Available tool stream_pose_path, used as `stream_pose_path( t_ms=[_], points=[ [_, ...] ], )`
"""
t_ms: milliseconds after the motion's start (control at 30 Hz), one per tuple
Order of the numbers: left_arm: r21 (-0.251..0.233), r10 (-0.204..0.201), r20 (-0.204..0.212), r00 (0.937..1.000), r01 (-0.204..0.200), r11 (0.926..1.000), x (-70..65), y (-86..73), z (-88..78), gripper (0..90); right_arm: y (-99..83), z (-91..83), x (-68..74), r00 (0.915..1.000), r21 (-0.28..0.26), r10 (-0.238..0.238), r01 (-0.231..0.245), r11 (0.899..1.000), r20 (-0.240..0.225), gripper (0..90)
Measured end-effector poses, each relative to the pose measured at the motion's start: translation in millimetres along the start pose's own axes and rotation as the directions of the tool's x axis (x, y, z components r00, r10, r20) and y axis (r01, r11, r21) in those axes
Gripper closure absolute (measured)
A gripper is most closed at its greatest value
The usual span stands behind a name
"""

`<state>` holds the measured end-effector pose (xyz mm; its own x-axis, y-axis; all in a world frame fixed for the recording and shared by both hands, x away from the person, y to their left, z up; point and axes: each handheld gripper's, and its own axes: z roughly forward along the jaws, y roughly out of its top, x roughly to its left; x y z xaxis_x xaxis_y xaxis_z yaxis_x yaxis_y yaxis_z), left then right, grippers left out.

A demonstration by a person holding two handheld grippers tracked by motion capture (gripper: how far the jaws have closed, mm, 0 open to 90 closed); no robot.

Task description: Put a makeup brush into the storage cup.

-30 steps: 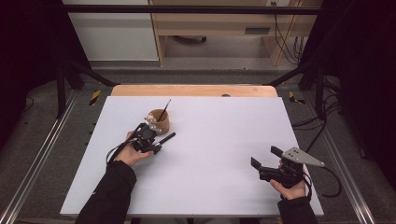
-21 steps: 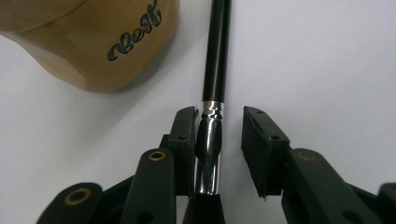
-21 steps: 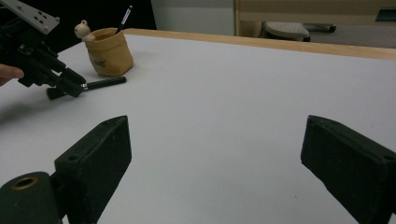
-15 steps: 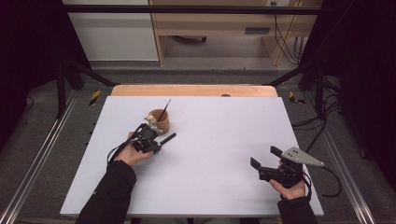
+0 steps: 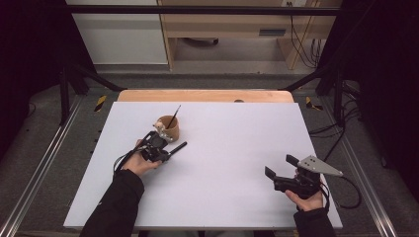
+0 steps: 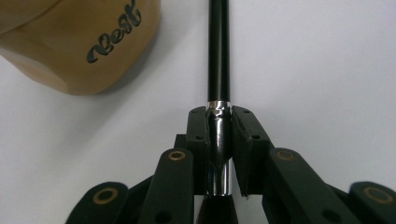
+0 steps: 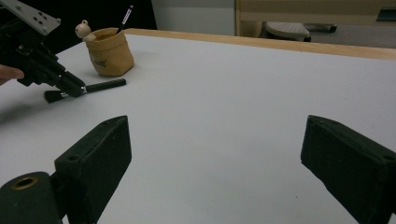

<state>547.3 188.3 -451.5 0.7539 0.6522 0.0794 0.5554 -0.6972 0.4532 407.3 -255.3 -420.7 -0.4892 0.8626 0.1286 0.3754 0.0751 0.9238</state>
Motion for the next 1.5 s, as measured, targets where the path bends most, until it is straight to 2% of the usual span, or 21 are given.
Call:
stream_pose_path(
  t_ms=[100, 233, 400, 500, 867, 1200, 1500],
  points=[
    [0.003, 0.015, 0.014, 0.9998, -0.015, 0.9999, -0.8, -0.6, -0.9, 77.5, 0.0, 0.0, -0.1, 1.0000, 0.000, -0.001, 0.001, 1.000, -0.001, 9.1],
    [0.028, 0.038, 0.013, 0.9992, -0.039, 0.9989, -1.8, 1.6, -1.3, 76.9, -0.1, 0.4, 0.2, 1.0000, 0.002, -0.001, 0.001, 1.000, -0.001, 9.1],
    [0.034, 0.047, 0.018, 0.9987, -0.047, 0.9983, -4.4, 8.0, -3.4, 72.7, 0.2, -0.3, -0.2, 1.0000, 0.000, 0.004, -0.004, 1.000, -0.004, 9.1],
    [0.065, 0.068, 0.017, 0.9975, -0.069, 0.9955, -3.8, 14.7, -4.5, 71.9, 0.3, -0.3, 0.0, 1.0000, -0.001, 0.004, -0.004, 1.000, -0.003, 9.1],
    [0.121, 0.074, 0.053, 0.9959, -0.080, 0.9895, -2.9, 20.8, 4.1, 75.5, 0.5, -0.8, -0.6, 0.9999, -0.001, 0.002, -0.002, 1.000, -0.011, 9.2],
    [0.133, 0.048, 0.065, 0.9968, -0.056, 0.9896, -2.7, 22.1, 4.6, 77.9, 0.5, -0.2, 0.1, 0.9999, 0.002, 0.002, -0.002, 1.000, -0.013, 9.2],
    [0.128, 0.063, 0.076, 0.9951, -0.073, 0.9891, -1.5, 21.8, 4.0, 78.5, 0.7, 0.4, 0.7, 0.9999, 0.004, 0.000, 0.000, 1.000, -0.014, 9.2]
  ],
)
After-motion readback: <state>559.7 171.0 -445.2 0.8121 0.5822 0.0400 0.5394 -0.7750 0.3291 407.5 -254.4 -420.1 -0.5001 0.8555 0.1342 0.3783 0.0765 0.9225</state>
